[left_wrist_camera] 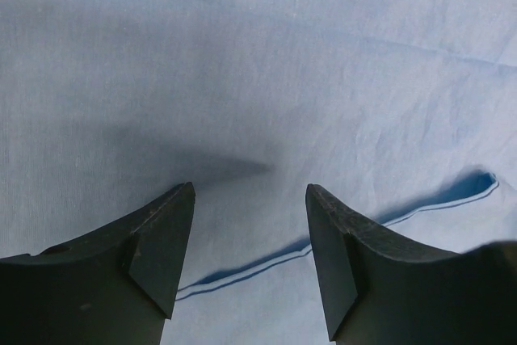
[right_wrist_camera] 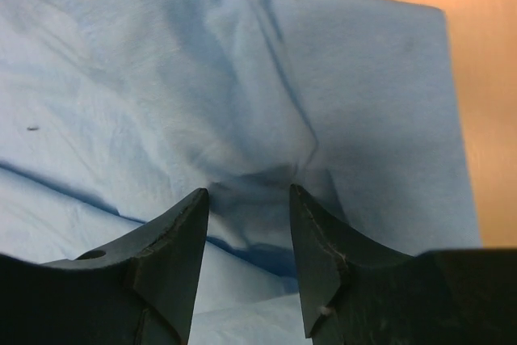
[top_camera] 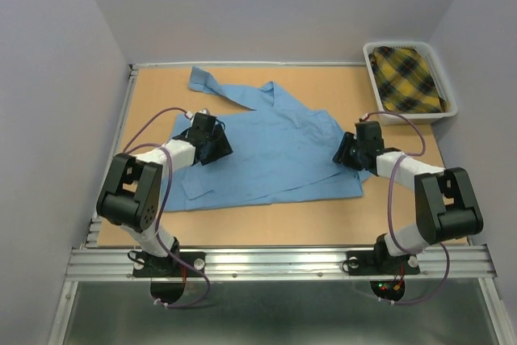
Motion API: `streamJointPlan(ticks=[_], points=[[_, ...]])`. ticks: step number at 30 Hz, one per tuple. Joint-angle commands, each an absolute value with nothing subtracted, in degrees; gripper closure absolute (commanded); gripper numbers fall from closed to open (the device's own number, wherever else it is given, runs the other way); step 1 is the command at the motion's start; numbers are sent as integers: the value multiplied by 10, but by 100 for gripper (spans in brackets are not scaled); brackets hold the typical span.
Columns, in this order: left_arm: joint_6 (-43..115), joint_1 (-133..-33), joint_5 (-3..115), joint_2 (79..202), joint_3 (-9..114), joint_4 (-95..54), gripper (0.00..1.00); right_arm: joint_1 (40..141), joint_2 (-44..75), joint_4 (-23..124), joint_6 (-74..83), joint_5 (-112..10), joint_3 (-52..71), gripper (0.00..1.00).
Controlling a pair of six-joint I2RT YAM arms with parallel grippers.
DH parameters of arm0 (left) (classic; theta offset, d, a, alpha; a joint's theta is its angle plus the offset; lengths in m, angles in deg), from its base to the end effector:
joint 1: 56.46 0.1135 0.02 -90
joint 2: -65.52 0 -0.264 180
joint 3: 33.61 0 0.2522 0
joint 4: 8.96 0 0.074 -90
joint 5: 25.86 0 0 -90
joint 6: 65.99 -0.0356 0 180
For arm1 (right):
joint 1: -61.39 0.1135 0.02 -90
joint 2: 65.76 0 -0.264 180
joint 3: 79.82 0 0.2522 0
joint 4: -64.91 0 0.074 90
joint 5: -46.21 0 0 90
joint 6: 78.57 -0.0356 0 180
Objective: Fold and stack the long sleeve shirts
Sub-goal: Fold the shirt
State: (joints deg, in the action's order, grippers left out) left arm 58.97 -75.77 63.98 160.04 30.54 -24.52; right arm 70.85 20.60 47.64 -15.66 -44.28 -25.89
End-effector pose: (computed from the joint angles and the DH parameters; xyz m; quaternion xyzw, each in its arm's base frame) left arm 0.3158 -0.1107 0.1704 -0.1257 0.9184 -0.1723 0.3333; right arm 0.2830 0.0475 0.1581 0.1424 0.9279 0.1118 0.3258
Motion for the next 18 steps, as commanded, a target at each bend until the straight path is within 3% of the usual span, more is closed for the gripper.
streamJointPlan(ticks=[1, 6, 10, 18], points=[[602, -757, 623, 1555, 215, -309, 30, 709, 163, 384, -200, -423, -296, 50], [601, -757, 612, 1452, 169, -326, 30, 710, 106, 319, -209, -495, -284, 50], [579, -755, 637, 1396, 213, -356, 30, 711, 66, 318, -148, -515, -205, 50], [545, -681, 644, 1445, 312, -348, 30, 668, 203, 318, -100, -503, -15, 56]])
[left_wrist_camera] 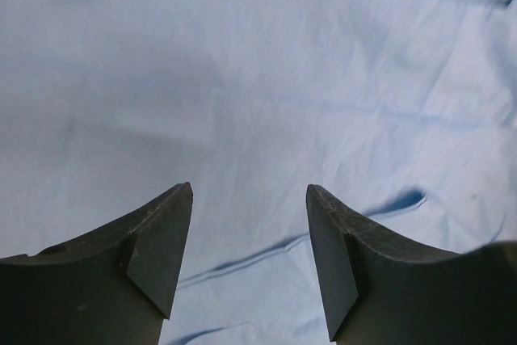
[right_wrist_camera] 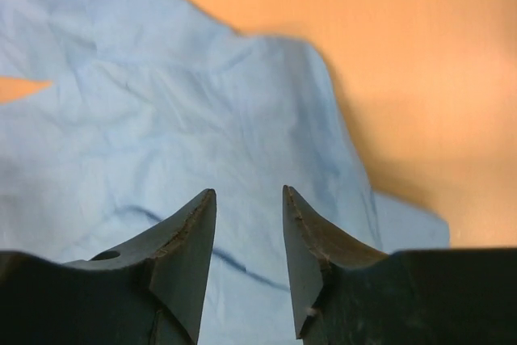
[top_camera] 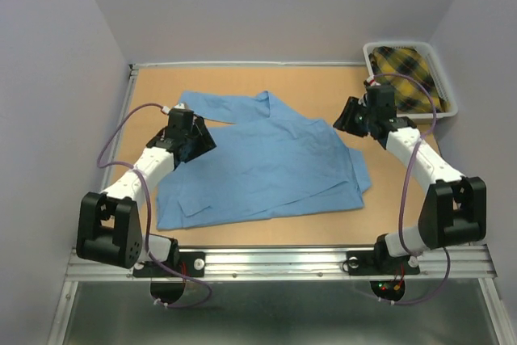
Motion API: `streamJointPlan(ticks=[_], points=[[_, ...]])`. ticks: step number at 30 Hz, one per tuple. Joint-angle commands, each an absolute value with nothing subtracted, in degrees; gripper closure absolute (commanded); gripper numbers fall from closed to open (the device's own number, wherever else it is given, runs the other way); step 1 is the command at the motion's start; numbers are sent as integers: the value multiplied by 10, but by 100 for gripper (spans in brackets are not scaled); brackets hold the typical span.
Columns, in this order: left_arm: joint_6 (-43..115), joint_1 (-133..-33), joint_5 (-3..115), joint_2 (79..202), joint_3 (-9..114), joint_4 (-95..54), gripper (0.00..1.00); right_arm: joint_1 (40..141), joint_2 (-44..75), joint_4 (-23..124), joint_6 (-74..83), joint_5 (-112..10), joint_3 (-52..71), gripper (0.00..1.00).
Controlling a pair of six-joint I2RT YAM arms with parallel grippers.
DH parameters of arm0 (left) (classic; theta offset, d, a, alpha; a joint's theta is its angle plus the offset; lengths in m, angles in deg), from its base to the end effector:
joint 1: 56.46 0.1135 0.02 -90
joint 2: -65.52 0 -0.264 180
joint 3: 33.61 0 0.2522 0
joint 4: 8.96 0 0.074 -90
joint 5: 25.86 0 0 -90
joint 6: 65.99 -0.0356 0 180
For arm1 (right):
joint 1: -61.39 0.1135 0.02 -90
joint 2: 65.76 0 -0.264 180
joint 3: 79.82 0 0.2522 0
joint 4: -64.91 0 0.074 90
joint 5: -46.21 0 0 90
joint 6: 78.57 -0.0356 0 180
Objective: Fold and stack the long sleeve shirts
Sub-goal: Fold the shirt
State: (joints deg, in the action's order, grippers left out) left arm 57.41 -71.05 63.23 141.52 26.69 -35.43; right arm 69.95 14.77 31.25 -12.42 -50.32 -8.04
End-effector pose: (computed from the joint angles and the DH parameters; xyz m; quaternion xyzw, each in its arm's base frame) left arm 0.2710 -0.0711 0.2278 -0.1462 0.9024 -0.1715 0.3674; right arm 0.3026 0.0496 0.2618 0.0988 0.9084 0.1625 0.3723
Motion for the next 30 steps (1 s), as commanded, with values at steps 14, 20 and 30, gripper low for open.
streamJointPlan(ticks=[14, 20, 30], points=[[510, -629, 626, 1600, 397, -327, 30, 627, 417, 318, 1, -624, 109, 62], [503, -618, 632, 1618, 384, -318, 30, 627, 450, 323, 6, -655, 111, 62], [502, -606, 632, 1660, 358, -306, 30, 627, 495, 342, 4, -658, 124, 64]])
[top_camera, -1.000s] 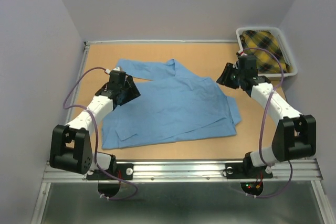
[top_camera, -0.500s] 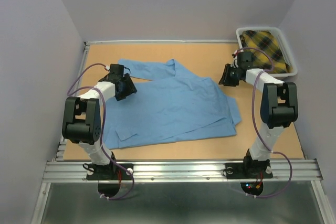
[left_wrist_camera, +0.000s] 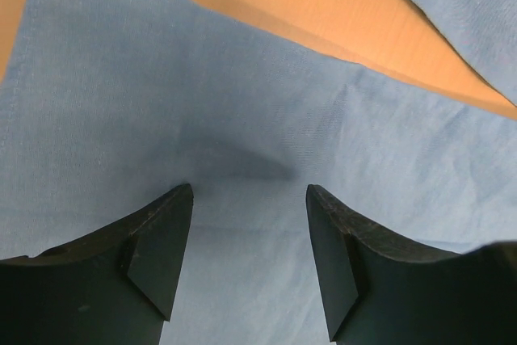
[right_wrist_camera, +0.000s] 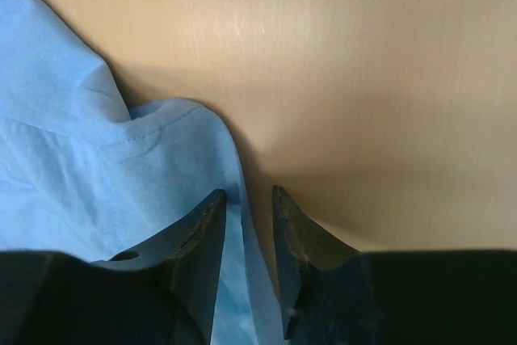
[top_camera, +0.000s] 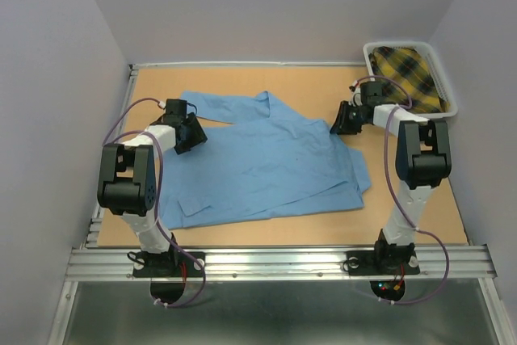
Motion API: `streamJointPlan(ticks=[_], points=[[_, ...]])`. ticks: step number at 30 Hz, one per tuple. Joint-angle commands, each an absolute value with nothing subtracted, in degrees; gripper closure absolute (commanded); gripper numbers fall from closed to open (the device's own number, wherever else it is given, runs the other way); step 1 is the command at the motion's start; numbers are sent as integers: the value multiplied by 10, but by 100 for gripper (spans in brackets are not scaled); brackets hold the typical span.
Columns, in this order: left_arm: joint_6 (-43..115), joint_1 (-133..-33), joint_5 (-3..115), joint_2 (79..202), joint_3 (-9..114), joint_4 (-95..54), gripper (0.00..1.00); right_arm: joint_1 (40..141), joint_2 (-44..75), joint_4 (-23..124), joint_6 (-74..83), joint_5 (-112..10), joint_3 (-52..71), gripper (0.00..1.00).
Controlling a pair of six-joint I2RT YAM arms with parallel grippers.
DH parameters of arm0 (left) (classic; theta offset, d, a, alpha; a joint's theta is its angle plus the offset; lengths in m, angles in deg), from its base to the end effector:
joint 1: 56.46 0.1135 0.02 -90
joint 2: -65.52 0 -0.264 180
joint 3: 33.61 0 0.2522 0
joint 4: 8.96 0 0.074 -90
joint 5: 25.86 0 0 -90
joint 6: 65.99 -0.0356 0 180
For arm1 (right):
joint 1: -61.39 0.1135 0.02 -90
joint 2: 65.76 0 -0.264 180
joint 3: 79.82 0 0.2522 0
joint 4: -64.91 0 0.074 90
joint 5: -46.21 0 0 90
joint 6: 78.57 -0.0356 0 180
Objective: Fold and stack the long sleeve shirts
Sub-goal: Fold the shirt
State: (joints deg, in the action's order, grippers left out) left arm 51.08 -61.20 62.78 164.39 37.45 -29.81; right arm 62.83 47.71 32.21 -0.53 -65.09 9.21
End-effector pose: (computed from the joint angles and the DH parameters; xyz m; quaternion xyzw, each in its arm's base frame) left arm 0.3549 -0.0303 0.1744 -0.1770 0.9187 -0.1074 0.3364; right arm 0.4124 0.0233 0.1613 0.0344 0.9435 0.2085 0.2554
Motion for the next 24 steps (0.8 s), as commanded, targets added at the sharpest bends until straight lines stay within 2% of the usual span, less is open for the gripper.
streamJointPlan(ticks=[1, 4, 5, 6, 14, 19, 24], points=[[502, -602, 631, 1661, 356, -306, 30, 627, 498, 344, 3, -658, 125, 66], [509, -595, 623, 1667, 345, -306, 30, 627, 491, 348, 1, -635, 123, 87], [512, -587, 618, 1669, 339, -308, 30, 627, 483, 349, 0, -624, 121, 97], [513, -584, 615, 1670, 335, -308, 30, 626, 474, 349, -3, -602, 117, 100], [521, -573, 606, 1662, 313, -310, 30, 591, 342, 370, -57, -466, 52, 99], [528, -573, 590, 1653, 295, -309, 30, 591, 321, 375, -78, -476, 4, 99], [527, -573, 584, 1635, 285, -319, 30, 591, 324, 374, -89, -496, -29, 78]])
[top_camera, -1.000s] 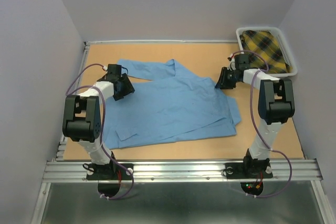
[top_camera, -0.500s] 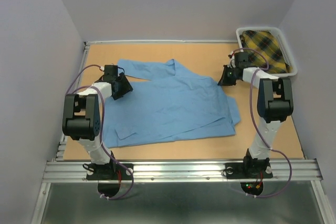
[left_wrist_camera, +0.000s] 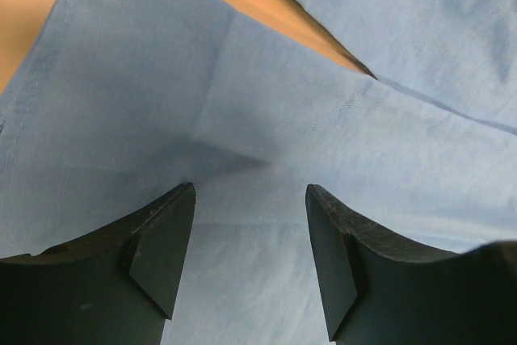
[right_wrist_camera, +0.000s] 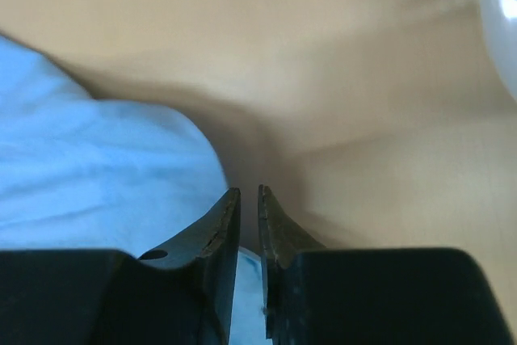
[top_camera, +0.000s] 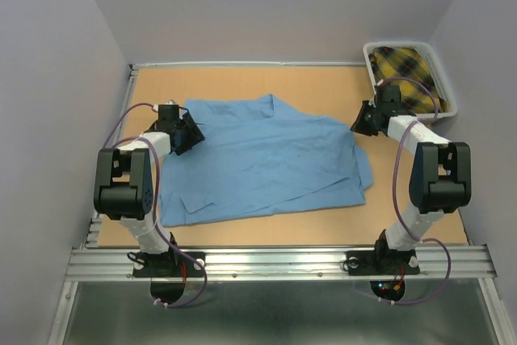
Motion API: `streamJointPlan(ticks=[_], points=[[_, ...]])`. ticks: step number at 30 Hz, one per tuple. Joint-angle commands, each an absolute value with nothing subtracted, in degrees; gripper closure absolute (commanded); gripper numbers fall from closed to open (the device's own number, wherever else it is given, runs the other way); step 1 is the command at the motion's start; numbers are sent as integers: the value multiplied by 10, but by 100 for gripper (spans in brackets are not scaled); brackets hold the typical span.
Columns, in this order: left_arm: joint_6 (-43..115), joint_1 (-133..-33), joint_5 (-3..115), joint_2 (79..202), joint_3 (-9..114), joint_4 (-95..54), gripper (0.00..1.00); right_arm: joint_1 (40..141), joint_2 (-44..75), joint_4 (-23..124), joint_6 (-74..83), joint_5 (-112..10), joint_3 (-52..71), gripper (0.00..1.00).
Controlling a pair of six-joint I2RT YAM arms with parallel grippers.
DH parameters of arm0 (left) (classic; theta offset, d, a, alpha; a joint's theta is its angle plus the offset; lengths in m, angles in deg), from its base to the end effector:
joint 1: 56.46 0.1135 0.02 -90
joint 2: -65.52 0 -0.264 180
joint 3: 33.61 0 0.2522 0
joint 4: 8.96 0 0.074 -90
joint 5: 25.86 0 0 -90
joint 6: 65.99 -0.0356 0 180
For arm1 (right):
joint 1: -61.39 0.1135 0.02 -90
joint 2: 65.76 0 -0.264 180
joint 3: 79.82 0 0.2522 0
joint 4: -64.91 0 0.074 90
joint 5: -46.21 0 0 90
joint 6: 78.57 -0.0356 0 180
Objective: Fold and stack the long sleeve shirts
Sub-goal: Fold the shirt
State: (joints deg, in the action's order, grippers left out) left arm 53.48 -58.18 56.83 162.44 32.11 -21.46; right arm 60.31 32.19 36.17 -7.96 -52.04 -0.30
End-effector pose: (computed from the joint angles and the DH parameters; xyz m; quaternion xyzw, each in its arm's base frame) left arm 0.3463 -0.0149 0.1694 -0.1957 0.8968 -0.1619 0.3621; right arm 0.3701 -0.0019 0.2151 0.1391 0.9184 0.1241 0.3489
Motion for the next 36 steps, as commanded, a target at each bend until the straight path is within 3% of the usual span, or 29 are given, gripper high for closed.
streamJointPlan(ticks=[1, 5, 9, 20, 36], points=[[527, -574, 586, 1622, 288, -323, 30, 591, 321, 374, -88, -498, -29, 75], [520, -573, 599, 1587, 340, -360, 27, 593, 282, 368, -89, -505, -12, 56], [523, -574, 612, 1560, 439, -379, 22, 612, 255, 362, -92, -520, 7, 45], [519, -576, 724, 1703, 681, -435, 19, 735, 277, 366, -101, -536, 16, 42], [578, -586, 818, 1932, 914, -532, 23, 775, 267, 367, -91, -532, -18, 42]])
